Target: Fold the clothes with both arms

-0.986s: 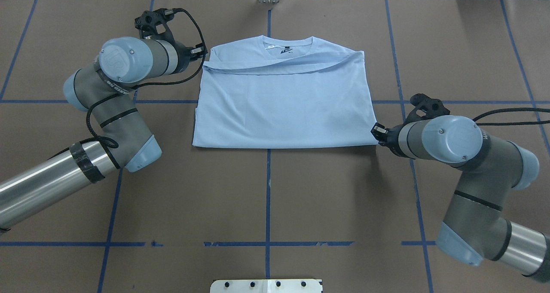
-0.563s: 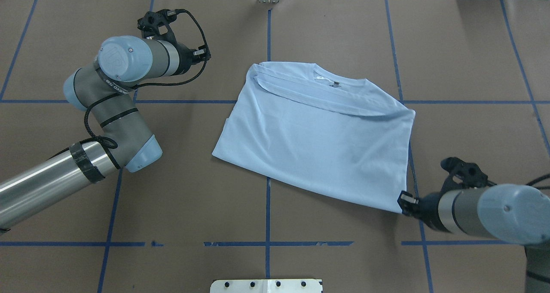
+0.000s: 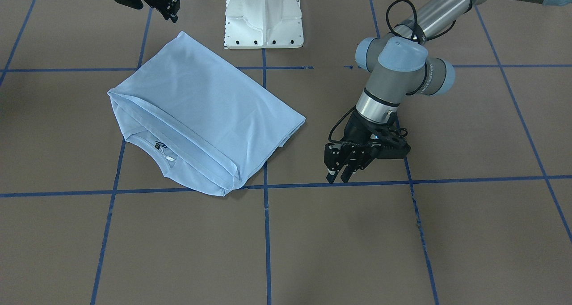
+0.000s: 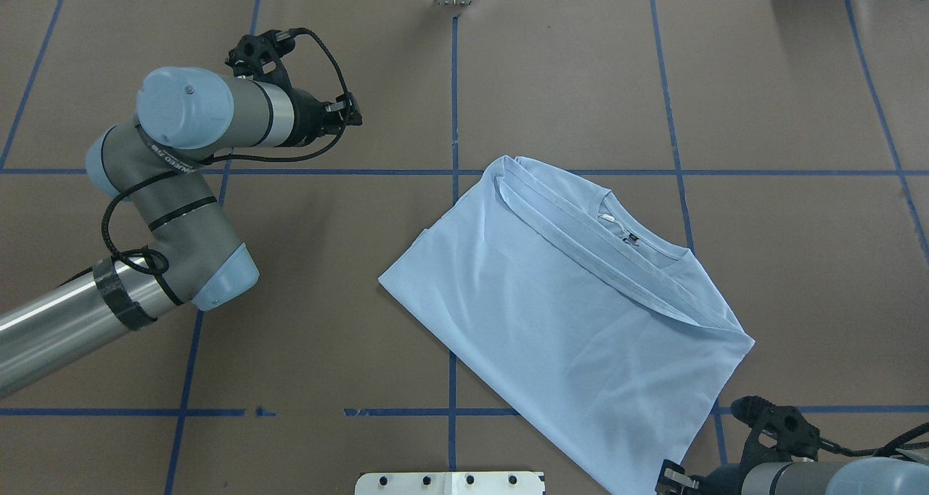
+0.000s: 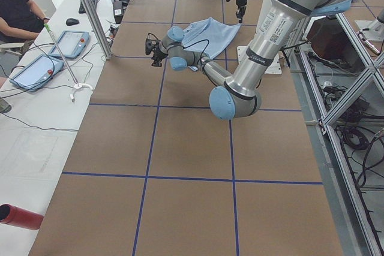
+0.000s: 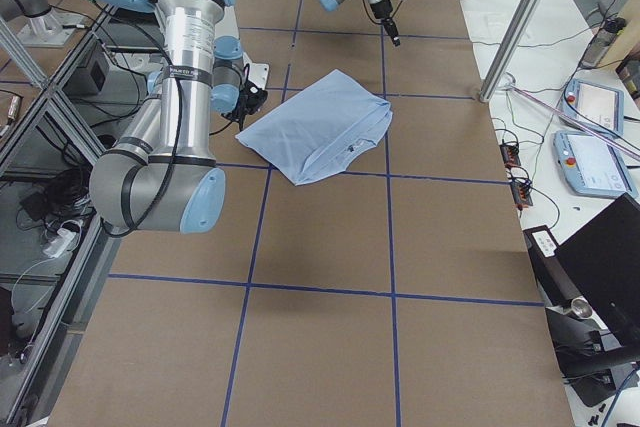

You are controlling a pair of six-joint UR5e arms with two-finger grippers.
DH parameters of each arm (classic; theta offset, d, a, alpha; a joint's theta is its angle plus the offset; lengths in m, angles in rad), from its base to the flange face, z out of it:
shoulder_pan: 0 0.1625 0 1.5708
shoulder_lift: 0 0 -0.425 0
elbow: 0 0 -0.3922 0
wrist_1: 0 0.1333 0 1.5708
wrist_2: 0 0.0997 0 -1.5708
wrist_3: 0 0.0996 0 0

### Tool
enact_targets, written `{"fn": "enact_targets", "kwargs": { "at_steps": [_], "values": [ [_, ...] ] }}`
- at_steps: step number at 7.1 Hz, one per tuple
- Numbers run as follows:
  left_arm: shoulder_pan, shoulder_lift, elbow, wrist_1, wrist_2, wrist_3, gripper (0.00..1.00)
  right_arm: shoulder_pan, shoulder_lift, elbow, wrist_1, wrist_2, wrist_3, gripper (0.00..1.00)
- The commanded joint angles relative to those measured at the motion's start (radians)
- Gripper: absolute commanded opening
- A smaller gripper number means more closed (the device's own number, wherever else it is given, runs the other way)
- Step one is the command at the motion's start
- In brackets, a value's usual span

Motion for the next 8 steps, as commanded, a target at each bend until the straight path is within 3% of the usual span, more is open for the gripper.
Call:
{"fn": "enact_targets", "kwargs": {
  "at_steps": [1, 3, 4, 6, 8],
  "values": [
    [0.130, 0.087, -0.158, 0.046, -0.028, -0.182, 0.51, 0.171, 0.006, 0.009, 0.001, -0.011, -0.002, 1.00],
    [0.274, 0.112, -0.185, 0.124, -0.016, -0.303, 0.57, 0.368, 0.048, -0.026, 0.001, 0.007, -0.075, 1.00],
    [0.325, 0.100, -0.175, 0.164, 0.043, -0.316, 0.57, 0.423, 0.078, -0.072, 0.002, 0.007, -0.178, 1.00],
    [0.365, 0.089, -0.156, 0.166, 0.062, -0.319, 0.55, 0.453, 0.170, -0.178, 0.001, 0.004, -0.199, 1.00],
    [0.359, 0.086, -0.159, 0.167, 0.065, -0.315, 0.49, 0.456, 0.166, -0.178, 0.001, 0.004, -0.198, 1.00]
  ]
}}
